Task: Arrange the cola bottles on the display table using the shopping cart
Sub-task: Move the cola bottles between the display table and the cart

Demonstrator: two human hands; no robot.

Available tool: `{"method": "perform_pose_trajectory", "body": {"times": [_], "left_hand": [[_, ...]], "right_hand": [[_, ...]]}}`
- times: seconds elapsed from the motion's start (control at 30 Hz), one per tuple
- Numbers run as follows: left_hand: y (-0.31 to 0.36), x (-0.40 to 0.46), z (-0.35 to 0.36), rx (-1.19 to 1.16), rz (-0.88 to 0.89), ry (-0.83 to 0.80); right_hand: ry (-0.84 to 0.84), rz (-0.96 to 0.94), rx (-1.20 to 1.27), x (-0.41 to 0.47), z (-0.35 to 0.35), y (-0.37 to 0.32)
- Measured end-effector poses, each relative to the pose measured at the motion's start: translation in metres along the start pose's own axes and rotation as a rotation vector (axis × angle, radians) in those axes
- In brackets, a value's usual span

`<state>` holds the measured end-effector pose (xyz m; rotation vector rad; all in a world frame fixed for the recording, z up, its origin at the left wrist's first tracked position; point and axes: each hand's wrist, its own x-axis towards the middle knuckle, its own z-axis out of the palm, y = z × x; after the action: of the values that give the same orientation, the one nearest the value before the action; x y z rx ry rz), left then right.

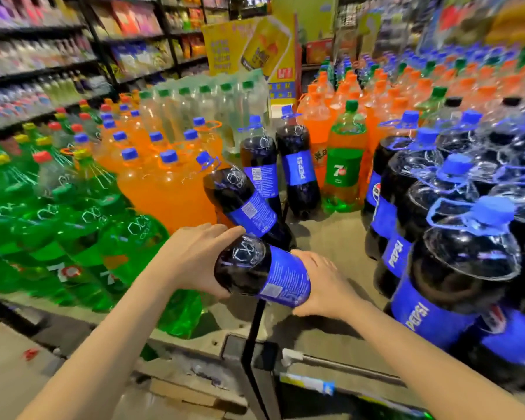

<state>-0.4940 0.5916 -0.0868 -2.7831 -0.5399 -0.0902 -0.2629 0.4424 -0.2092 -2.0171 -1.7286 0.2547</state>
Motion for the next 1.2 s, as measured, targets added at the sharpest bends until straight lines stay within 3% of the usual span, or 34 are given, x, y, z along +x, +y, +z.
{"method": "perform_pose_trajectory", "body": {"times": [0.17, 0.33, 0.37, 0.43, 0.5, 0.53, 0.7, 0.87, 1.03, 1.2], "left_hand": [[-0.004, 0.037, -0.018, 0.036, 0.126, 0.078], [-0.009, 0.055, -0.022, 0.023, 0.222, 0.283], [-0.011, 0.057, -0.017, -0.063, 0.194, 0.370], [-0.005, 0.058, -0.002, -0.518, 0.057, 0.446], [0.015, 0.064, 0.015, -1.058, -0.049, 0.385], [0.028, 0.069, 0.022, -1.178, -0.064, 0.354], [0.072, 0.102, 0.026, -1.193, -0.022, 0.436], [0.092, 0.119, 0.017, -1.164, 0.080, 0.432], [0.107, 0.123, 0.004, -1.076, 0.192, 0.445], [0.129, 0.116, 0.005, -1.050, 0.262, 0.486]], "right_hand": [[0.051, 0.062, 0.139, 0.019, -0.010, -0.025], [0.246, 0.173, 0.257, 0.019, -0.011, -0.036], [0.288, 0.205, 0.288, 0.017, -0.011, -0.033], [0.371, 0.267, 0.368, 0.016, -0.012, -0.027], [0.448, 0.308, 0.459, 0.014, -0.014, -0.021], [0.474, 0.326, 0.485, 0.012, -0.016, -0.021], [0.534, 0.380, 0.401, -0.010, -0.036, -0.026], [0.485, 0.348, 0.082, -0.059, -0.088, -0.041], [0.624, 0.246, -0.141, -0.107, -0.145, -0.066], [0.823, 0.213, -0.445, -0.123, -0.159, -0.068]]}}
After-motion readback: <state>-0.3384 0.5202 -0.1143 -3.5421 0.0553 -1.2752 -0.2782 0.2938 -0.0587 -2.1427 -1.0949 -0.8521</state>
